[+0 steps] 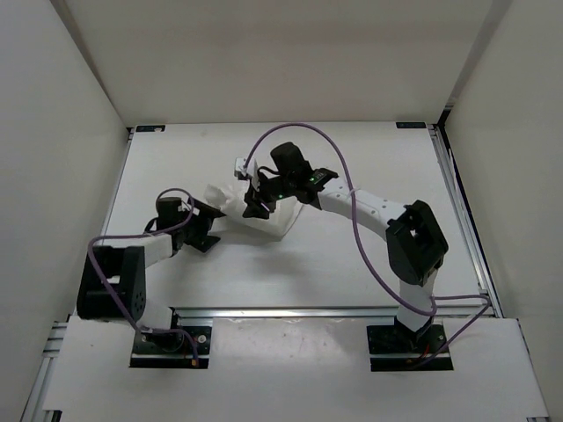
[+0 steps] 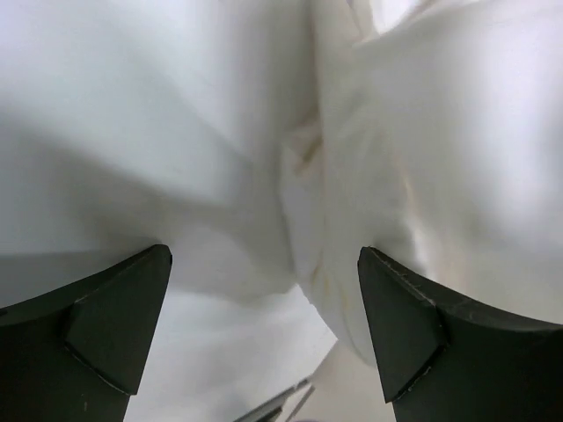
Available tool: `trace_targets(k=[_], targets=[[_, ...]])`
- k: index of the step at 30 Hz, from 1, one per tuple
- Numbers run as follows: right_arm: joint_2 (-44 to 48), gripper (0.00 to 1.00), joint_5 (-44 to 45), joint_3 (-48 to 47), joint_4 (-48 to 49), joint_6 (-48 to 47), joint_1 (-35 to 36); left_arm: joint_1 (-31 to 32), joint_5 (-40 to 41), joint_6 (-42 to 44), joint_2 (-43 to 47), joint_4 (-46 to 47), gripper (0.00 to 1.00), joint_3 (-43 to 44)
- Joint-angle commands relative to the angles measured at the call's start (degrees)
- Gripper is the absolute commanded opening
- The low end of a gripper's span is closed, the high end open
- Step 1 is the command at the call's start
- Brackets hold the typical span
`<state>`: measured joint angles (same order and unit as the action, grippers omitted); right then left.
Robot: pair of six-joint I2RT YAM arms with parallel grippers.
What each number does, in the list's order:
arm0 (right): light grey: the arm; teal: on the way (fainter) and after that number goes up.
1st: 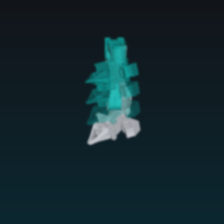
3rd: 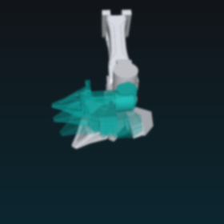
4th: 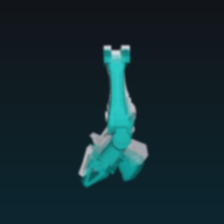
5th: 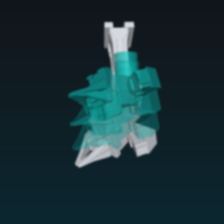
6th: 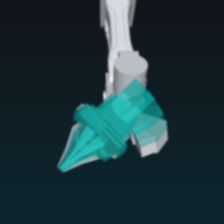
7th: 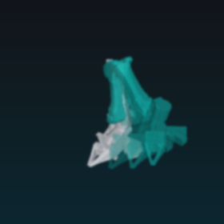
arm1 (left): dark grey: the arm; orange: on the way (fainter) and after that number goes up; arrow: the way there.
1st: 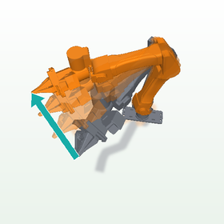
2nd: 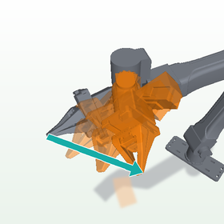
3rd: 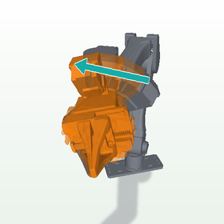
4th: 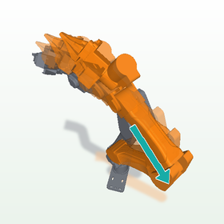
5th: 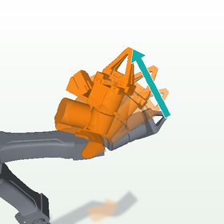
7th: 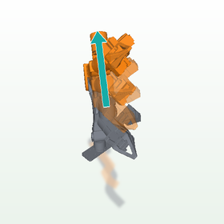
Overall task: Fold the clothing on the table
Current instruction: Fold the skirt
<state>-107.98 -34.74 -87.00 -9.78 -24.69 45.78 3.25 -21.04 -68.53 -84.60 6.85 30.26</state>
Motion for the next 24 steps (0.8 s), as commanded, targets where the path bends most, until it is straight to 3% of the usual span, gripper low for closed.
trace_targets(k=[1, 4, 8, 11, 13, 18, 24], targets=[[2.2, 0.55, 0.8, -2.2, -2.5, 0.1, -1.9, -3.2, 1.3, 3.3, 5.0, -6.8, 0.99, -0.6], [2.8, 0.57, 3.5, -3.0, -1.4, 4.9, -5.2, -3.1, 3.5, 4.0, 7.5, -9.3, 0.98, -1.3], [4.3, 0.62, 6.9, -4.6, -2.1, 10.7, -9.1, -2.3, 0.7, 0.9, 5.9, -1.2, 0.99, -4.2], [6.8, 0.80, 7.6, -2.4, -3.0, 14.0, -11.8, -0.4, 0.6, -1.2, 3.5, 2.8, 0.99, -4.7], [7.4, 0.99, 6.8, 0.2, -4.4, 16.3, -14.0, 1.1, 0.6, -2.3, 2.3, 4.5, 0.99, -4.2], [9.4, 0.99, 2.8, 9.6, -5.2, 23.1, -20.1, 1.1, -0.9, -6.8, 0.4, 17.1, 0.99, -5.7], [12.4, 0.99, -4.6, 10.9, -6.8, 18.6, -23.6, 2.5, 2.9, -6.6, 2.3, 21.3, 0.98, -2.1]])
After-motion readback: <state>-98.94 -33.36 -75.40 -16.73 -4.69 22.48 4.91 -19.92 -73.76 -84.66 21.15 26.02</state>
